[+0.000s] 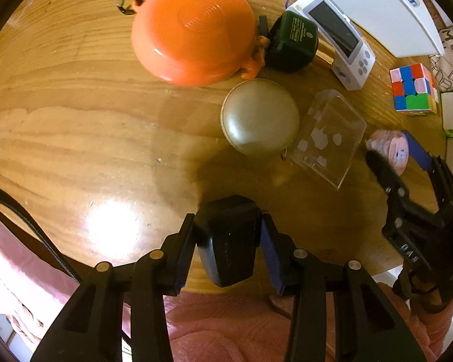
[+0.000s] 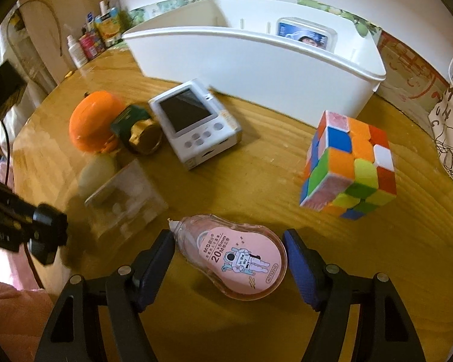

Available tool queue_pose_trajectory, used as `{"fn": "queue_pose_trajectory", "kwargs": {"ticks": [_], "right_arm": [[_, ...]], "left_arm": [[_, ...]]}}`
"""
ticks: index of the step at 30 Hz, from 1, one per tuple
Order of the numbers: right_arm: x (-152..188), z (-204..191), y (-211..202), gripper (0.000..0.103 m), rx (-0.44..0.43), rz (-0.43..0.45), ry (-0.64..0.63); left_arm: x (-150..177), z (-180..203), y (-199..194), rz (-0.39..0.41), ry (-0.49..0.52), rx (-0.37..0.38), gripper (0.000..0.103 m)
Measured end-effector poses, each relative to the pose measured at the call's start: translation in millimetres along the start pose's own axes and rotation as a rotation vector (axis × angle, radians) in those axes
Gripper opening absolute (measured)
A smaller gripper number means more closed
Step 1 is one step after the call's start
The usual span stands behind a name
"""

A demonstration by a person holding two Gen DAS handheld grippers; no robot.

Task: Organize rigid objects
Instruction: 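Close the left gripper on the black case while the right gripper grasps the pink correction tape, then lift the black case and pink correction tape and carry both over the white bin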

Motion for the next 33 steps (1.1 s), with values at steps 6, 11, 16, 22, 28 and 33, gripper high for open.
{"fn": "queue_pose_trajectory", "kwargs": {"ticks": [6, 11, 16, 22, 28, 33], "right_arm": [[6, -13, -17, 0.074, -0.028, 0.012, -0.033], [2, -20, -33, 0.074, -0.047, 0.033, -0.03], [-14, -26, -49, 0.074, -0.052, 0.075, -0.019], [-45, -34, -70, 0.074, -0.05, 0.148, -0.018], [-84, -38, -89, 0.074, -0.026, 0.228, -0.014], [-114, -38, -99, 0.074, -0.001, 0.283, -0.005]], "left_arm": [[12, -14, -26, 0.044, -0.018, 0.003, 0.045], [11, -21, -50, 0.098, -0.006, -0.008, 0.045], [3, -21, -82, 0.162, 0.029, -0.016, 0.045], [-17, -17, -125, 0.249, 0.089, -0.015, 0.045], [-50, -8, -159, 0.31, 0.158, -0.011, 0.045], [-76, 8, -169, 0.361, 0.207, -0.013, 0.045]]}}
Point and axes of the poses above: each gripper's, at about its wrist camera, not at the fingertips, and y roughly the way its jaws point, z to its right, x to its underside, the point moved 6 cm from there along y, roughly the way its jaws point, and after that the axes turned 1 degree about y, right-handed, at the moved point
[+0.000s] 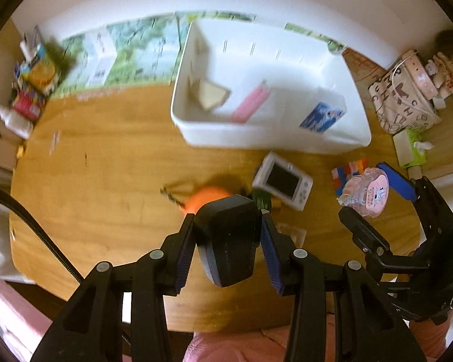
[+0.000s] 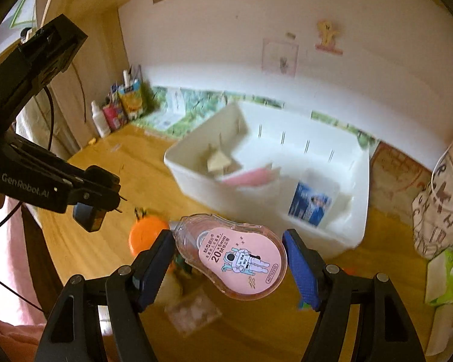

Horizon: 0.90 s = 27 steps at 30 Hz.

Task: Organize rigid objects
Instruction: 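Lift the black case and pink correction tape and carry both over the white bin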

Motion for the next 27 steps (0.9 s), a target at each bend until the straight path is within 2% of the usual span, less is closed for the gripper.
{"fn": "queue_pose_trajectory", "kwargs": {"ticks": [12, 19, 27], "right_arm": [[-38, 2, 14, 0.074, 0.101, 0.09, 0.022], [-47, 2, 32, 0.074, 0.153, 0.133, 0.043], [-54, 5, 51, 0.074, 0.2, 0.193, 0.084]], "left_arm": [[-53, -5, -14, 0.11, 0.095, 0.048, 0.045], [-78, -1, -26, 0.264, 0.188, 0.109, 0.045], [-99, -6, -22, 0.43, 0.227, 0.105, 0.045]]}}
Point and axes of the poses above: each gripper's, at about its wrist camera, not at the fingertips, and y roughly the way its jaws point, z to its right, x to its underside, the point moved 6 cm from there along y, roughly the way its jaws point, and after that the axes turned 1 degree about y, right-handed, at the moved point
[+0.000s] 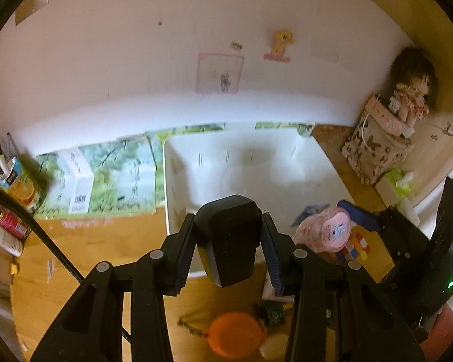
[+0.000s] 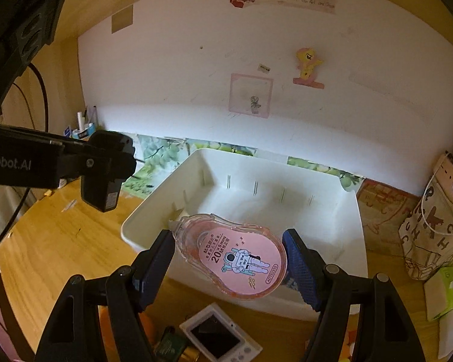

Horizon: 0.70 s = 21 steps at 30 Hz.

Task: Organize rigid objects
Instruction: 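Lift the black case and pink correction tape and carry both over the white bin, then open the left gripper dropping the black case while the right gripper releases the tape into the bin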

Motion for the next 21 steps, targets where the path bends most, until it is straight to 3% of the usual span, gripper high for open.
{"fn": "queue_pose_trajectory", "kwargs": {"ticks": [9, 13, 21], "right_arm": [[3, 0, 26, 0.074, 0.021, 0.021, 0.004], [8, -4, 40, 0.074, 0.032, -0.009, -0.023], [13, -3, 50, 0.074, 0.013, -0.043, -0.013]], "left_arm": [[-12, -8, 22, 0.128, 0.021, 0.086, 0.045], [-18, -13, 33, 0.163, -0.021, 0.124, 0.045], [-19, -19, 48, 0.144, -0.069, 0.136, 0.046]]}}
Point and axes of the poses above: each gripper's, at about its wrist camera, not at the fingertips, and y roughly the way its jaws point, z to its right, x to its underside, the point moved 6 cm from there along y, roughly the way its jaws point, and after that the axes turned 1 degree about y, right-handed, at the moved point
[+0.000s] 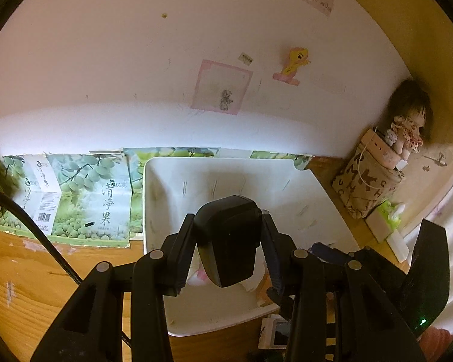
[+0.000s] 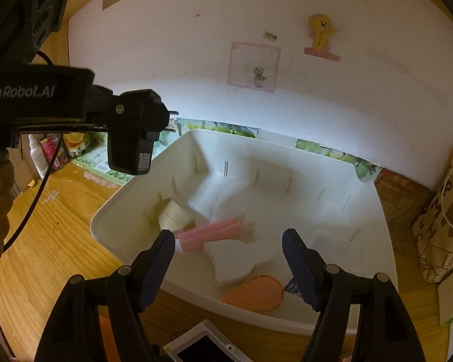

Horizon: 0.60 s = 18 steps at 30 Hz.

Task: Organize rigid objects
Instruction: 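Open the left gripper dropping the black case while the right gripper releases the tape into the bin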

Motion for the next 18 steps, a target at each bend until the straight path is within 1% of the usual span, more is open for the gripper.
{"fn": "queue_pose_trajectory", "kwargs": {"ticks": [1, 3, 4, 5, 7, 11, 14, 18], "right_arm": [[0, 0, 0, 0.074, -0.002, -0.002, 0.004], [0, 2, 0, 0.075, -0.008, -0.008, 0.02], [0, 3, -1, 0.076, -0.01, -0.01, 0.026], [-1, 4, -2, 0.078, -0.01, -0.01, 0.032], [-2, 5, -5, 0.079, -0.005, -0.006, 0.037], [-4, 7, -14, 0.08, 0.006, 0.004, 0.046], [-6, 9, -25, 0.081, 0.012, 0.023, 0.068], [-9, 13, -40, 0.081, 0.025, 0.046, 0.102]], "left_arm": [[1, 1, 1, -0.003, 0.005, -0.001, 0.047], [1, 1, 0, 0.005, 0.004, 0.005, 0.058], [0, 2, -2, 0.015, 0.003, 0.012, 0.066], [-2, 4, -5, 0.028, 0.0, 0.017, 0.069], [-5, 5, -10, 0.053, 0.002, 0.021, 0.071], [-7, 8, -18, 0.059, 0.015, 0.017, 0.078], [-9, 9, -28, 0.082, 0.018, 0.017, 0.081], [-11, 11, -46, 0.114, 0.019, 0.014, 0.083]]}}
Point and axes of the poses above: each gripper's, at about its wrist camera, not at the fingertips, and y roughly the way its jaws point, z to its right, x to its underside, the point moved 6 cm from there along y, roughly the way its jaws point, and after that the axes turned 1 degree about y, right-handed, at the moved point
